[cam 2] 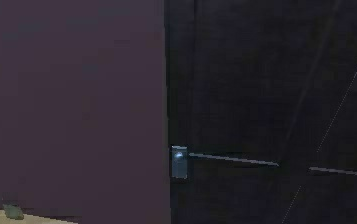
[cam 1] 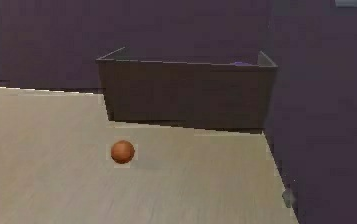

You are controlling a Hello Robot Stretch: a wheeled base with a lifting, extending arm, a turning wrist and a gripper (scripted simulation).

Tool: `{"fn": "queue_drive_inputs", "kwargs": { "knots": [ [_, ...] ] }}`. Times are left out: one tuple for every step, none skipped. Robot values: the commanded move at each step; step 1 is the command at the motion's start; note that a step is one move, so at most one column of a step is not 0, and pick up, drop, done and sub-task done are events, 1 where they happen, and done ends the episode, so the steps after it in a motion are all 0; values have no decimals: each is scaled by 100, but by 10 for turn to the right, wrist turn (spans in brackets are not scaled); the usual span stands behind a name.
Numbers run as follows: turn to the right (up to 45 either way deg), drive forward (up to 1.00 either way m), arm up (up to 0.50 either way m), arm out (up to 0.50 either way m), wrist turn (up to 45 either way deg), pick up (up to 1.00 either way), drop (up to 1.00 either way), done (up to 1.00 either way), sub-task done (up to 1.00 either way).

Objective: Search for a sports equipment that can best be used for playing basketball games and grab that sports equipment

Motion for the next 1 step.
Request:
{"fn": "queue_drive_inputs", "kwargs": {
  "knots": [
    [0,95,0,0,0,0,0,0,0]
  ]
}}
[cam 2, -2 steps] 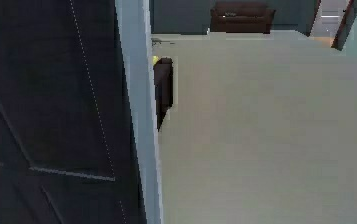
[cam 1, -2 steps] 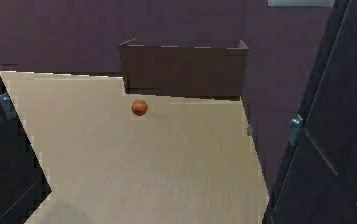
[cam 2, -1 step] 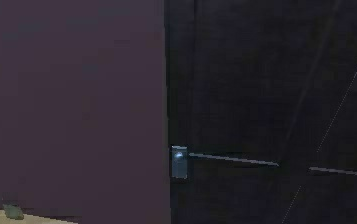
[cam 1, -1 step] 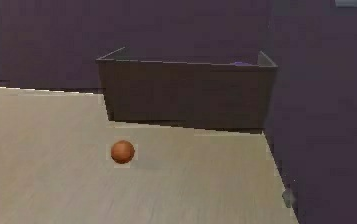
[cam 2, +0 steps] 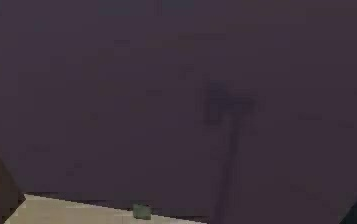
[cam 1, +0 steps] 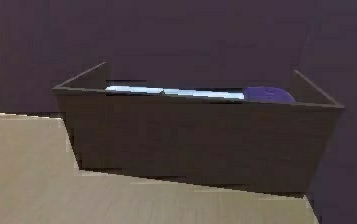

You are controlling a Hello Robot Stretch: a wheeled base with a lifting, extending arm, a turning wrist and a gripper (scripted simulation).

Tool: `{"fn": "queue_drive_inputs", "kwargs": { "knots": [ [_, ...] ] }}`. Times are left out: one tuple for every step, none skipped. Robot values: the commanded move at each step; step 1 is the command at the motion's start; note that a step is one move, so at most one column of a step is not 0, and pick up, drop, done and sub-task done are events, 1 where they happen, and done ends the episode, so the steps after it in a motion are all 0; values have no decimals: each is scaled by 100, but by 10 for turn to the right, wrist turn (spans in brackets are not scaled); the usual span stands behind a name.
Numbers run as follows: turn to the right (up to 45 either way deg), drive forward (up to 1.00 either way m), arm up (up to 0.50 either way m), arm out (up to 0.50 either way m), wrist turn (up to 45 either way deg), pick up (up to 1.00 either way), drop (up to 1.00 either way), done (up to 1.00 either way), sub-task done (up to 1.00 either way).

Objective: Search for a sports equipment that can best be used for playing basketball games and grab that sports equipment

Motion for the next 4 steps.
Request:
{"fn": "queue_drive_inputs", "kwargs": {
  "knots": [
    [-450,0,0,0,0,0,0,0,0],
    [-450,0,0,0,0,0,0,0,0],
    [-330,0,0,0,0,0,0,0,0],
    [0,0,20,0,0,0,0,0,0]
  ]
}}
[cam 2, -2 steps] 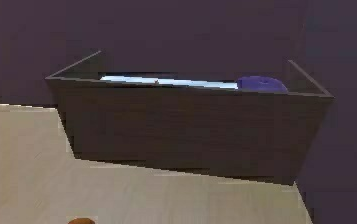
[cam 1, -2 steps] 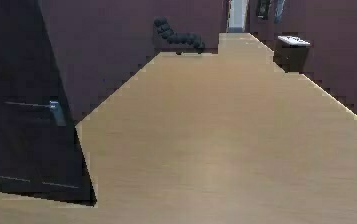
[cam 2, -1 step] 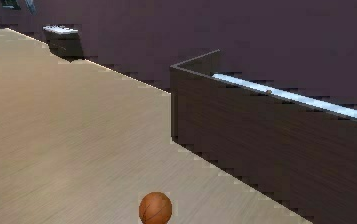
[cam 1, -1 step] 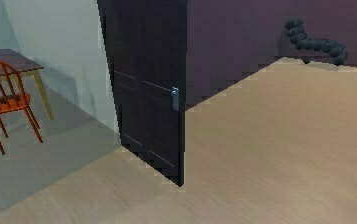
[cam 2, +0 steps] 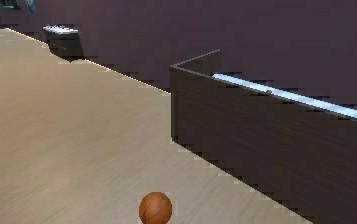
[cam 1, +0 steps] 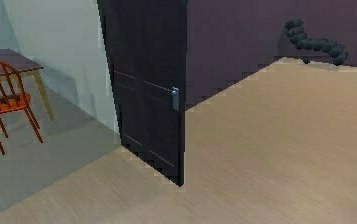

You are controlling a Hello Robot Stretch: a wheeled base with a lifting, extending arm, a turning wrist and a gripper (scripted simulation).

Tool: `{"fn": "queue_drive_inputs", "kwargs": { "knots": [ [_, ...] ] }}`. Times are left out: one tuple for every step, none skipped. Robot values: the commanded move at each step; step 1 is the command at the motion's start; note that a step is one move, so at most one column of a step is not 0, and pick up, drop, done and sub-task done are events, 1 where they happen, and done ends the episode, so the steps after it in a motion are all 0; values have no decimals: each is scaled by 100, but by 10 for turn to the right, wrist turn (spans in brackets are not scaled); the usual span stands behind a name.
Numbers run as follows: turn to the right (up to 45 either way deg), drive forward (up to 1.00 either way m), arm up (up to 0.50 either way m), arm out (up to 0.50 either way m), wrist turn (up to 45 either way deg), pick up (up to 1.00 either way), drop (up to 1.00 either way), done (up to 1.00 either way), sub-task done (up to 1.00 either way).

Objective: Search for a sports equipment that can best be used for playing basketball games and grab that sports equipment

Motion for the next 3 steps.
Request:
{"fn": "queue_drive_inputs", "kwargs": {
  "knots": [
    [0,0,0,48,0,0,0,0,0],
    [0,0,0,0,450,0,0,0,0],
    [0,0,0,0,450,0,0,0,0]
  ]
}}
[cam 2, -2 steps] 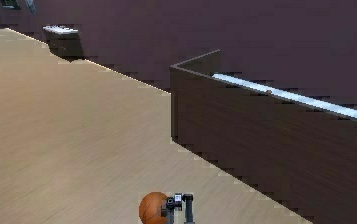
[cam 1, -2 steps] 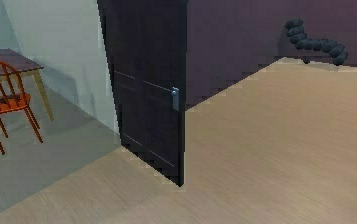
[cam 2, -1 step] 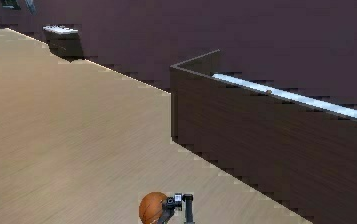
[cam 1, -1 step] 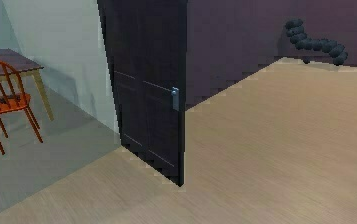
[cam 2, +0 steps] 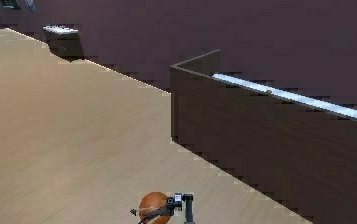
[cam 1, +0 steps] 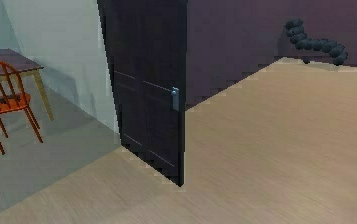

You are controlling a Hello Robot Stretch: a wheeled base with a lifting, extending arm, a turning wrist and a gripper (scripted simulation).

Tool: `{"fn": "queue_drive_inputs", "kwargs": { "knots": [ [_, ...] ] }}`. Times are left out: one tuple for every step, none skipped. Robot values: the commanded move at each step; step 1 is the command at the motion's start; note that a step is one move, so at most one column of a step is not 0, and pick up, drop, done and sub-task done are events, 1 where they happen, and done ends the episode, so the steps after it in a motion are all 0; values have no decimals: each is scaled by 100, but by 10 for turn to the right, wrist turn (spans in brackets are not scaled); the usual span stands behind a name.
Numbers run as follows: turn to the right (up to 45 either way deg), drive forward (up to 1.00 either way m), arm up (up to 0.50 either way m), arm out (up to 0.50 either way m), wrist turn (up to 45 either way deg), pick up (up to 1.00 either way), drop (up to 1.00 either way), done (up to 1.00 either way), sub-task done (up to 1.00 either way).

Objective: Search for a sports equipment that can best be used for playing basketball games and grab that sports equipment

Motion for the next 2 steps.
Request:
{"fn": "queue_drive_inputs", "kwargs": {
  "knots": [
    [0,0,0,0,450,0,0,0,0],
    [0,0,0,0,90,0,0,0,0]
  ]
}}
